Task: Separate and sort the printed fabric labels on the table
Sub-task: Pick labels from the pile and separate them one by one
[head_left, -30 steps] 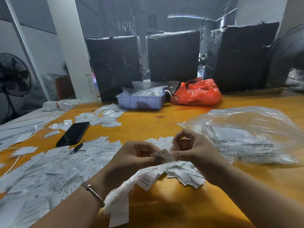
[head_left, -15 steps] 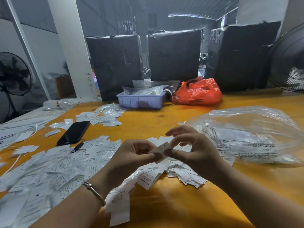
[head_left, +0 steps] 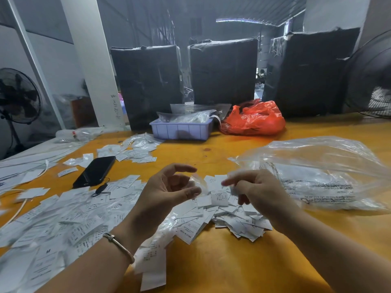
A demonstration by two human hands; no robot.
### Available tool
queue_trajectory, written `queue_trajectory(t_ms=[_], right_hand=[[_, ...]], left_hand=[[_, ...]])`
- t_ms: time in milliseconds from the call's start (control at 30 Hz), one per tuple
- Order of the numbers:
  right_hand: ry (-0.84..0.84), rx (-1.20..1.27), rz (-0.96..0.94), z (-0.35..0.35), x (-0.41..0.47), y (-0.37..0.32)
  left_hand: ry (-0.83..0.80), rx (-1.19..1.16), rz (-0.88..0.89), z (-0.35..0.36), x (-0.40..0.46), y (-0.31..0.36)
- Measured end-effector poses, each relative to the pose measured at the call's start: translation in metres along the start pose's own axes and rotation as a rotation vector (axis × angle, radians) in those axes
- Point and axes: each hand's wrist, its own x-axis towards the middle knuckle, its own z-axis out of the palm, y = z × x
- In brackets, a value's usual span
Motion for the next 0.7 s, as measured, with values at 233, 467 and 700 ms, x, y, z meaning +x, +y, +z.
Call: queue_trajectory(t_ms=[233, 467, 700], right_hand=[[-0.329, 0.234, 0.21, 0.0088, -0.0039, -0.0044], [-0.475, 0.138, 0.188, 0.0051, -0.0047, -0.0054], [-0.519, 0.27, 0.177, 0.0061, -0.0049, -0.0063]], left_hand=[[-0.16, 0.03, -0.055, 0.0008, -0.0021, 0.0035], [-0.321, 0.117, -0.145, 0.0029, -0.0018, 0.002], [-0.168, 0.082, -0.117, 0.0036, 0.0006, -0.0011]])
